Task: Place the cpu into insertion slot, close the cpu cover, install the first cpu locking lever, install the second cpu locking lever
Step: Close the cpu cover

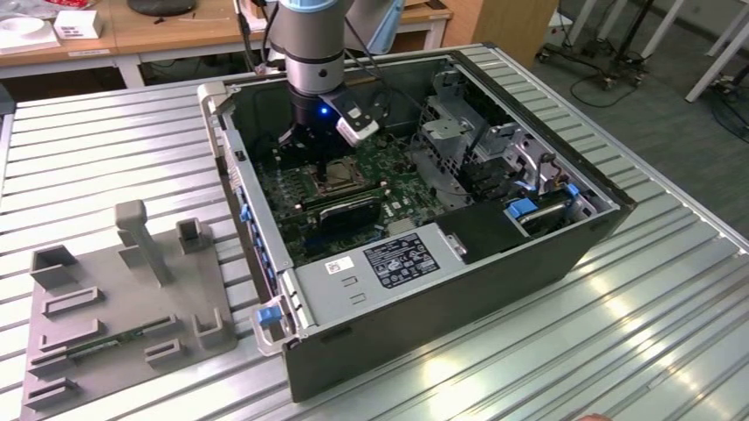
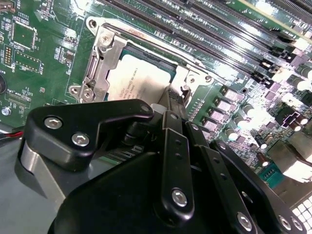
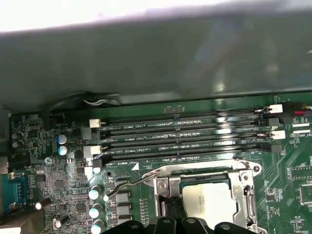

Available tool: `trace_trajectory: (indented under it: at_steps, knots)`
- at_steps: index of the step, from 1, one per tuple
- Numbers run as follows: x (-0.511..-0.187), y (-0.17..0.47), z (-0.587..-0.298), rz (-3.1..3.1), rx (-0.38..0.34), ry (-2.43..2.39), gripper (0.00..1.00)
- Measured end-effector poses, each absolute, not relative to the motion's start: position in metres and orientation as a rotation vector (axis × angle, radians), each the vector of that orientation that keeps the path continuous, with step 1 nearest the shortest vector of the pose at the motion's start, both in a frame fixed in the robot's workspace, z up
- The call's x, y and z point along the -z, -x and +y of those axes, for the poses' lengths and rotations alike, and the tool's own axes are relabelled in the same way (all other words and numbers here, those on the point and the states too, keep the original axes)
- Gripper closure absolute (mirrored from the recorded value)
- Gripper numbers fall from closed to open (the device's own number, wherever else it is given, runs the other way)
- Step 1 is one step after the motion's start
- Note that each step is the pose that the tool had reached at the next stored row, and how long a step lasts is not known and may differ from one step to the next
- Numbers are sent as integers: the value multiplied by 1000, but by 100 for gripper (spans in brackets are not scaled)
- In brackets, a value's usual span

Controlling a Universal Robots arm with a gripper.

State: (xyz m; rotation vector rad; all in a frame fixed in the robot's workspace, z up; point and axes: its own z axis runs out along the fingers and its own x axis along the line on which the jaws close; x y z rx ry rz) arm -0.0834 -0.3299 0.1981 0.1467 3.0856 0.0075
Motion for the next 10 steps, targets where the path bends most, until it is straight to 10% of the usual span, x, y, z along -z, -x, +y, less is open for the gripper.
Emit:
trace_trajectory:
  at_steps: [10]
  knots:
    - [-197, 84, -330, 3086, -7, -147, 89]
